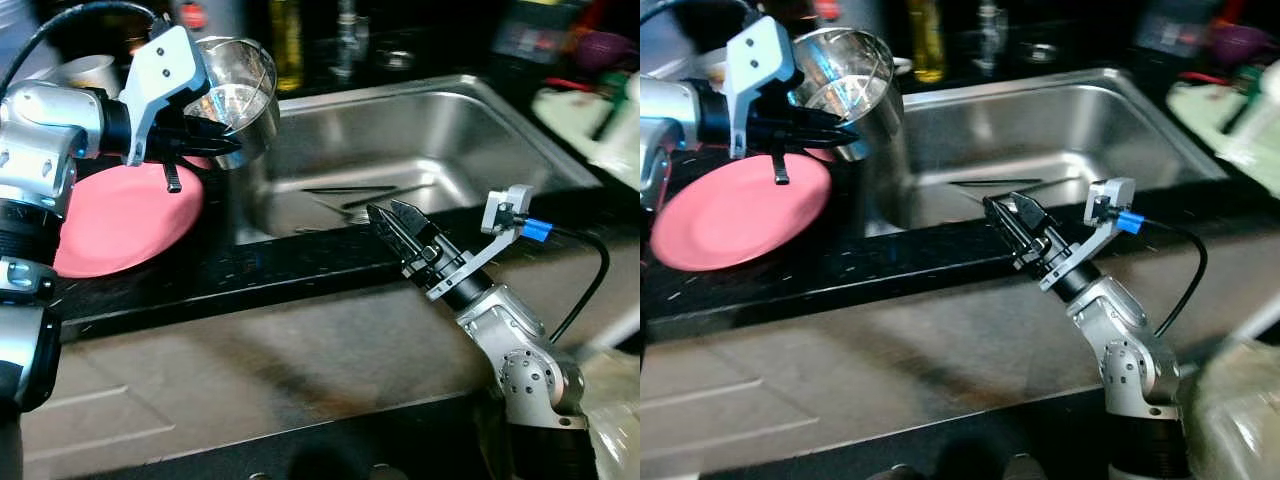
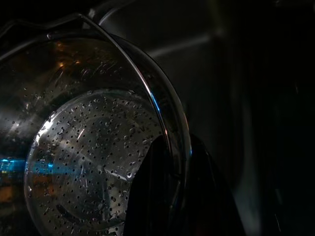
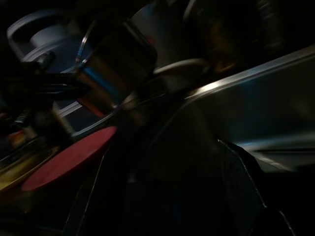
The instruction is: Kitchen organization
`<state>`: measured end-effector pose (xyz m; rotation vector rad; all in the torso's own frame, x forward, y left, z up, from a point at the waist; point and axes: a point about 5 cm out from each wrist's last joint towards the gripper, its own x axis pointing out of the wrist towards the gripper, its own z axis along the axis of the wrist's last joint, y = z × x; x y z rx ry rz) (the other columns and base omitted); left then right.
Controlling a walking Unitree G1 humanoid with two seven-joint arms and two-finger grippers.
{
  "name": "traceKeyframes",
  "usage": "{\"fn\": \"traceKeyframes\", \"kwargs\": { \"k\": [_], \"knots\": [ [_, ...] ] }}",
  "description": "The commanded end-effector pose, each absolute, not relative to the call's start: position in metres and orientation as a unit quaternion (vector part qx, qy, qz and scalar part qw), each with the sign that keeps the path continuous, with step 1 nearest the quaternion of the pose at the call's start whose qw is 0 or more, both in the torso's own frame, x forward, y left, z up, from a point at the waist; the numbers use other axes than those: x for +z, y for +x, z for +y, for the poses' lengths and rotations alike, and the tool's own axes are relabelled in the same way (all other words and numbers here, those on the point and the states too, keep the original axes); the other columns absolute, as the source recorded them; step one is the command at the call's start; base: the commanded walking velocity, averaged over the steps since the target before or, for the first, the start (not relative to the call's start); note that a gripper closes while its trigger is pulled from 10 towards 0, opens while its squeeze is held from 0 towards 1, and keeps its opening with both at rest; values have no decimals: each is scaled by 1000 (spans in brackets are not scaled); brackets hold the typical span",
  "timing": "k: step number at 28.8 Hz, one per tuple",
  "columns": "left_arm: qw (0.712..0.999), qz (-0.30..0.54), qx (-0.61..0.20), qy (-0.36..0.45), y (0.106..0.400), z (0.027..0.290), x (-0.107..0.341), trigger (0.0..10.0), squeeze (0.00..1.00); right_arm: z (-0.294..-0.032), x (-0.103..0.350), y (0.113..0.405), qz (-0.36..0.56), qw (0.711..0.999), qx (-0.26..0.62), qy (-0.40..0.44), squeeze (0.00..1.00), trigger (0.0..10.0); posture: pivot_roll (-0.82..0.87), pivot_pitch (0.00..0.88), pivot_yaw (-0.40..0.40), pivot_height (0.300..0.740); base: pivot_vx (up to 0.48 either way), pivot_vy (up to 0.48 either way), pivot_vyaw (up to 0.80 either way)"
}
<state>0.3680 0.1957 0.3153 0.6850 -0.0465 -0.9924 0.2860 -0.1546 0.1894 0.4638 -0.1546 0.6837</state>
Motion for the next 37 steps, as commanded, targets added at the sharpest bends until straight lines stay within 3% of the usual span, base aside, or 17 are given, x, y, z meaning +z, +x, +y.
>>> {"fn": "traceKeyframes", "kwargs": {
  "k": [1, 7, 16, 26, 37],
  "knots": [
    [825, -29, -456, 331, 372, 193, 314, 10000, 0, -155, 191, 288, -79, 913, 333, 222, 0, 10000, -86, 38, 65, 740, 0, 0, -788],
    [824, -39, -462, 324, 375, 183, 307, 10000, 0, -154, 192, 287, -85, 912, 334, 223, 0, 10000, -91, 39, 70, 740, 0, 0, -790],
    [828, -1, -445, 343, 388, 172, 273, 10000, 0, -155, 194, 285, -90, 913, 330, 221, 0, 10000, -101, 46, 78, 740, 0, 0, 0],
    [854, 53, -392, 337, 396, 174, 232, 10000, 0, -157, 195, 280, -90, 916, 327, 215, 0, 10000, -114, 59, 84, 740, 0, 0, 0],
    [888, 120, -347, 275, 396, 180, 187, 10000, 0, -162, 198, 267, -81, 921, 322, 204, 0, 10000, -146, 115, 80, 740, 0, 0, 0]
  ]
}}
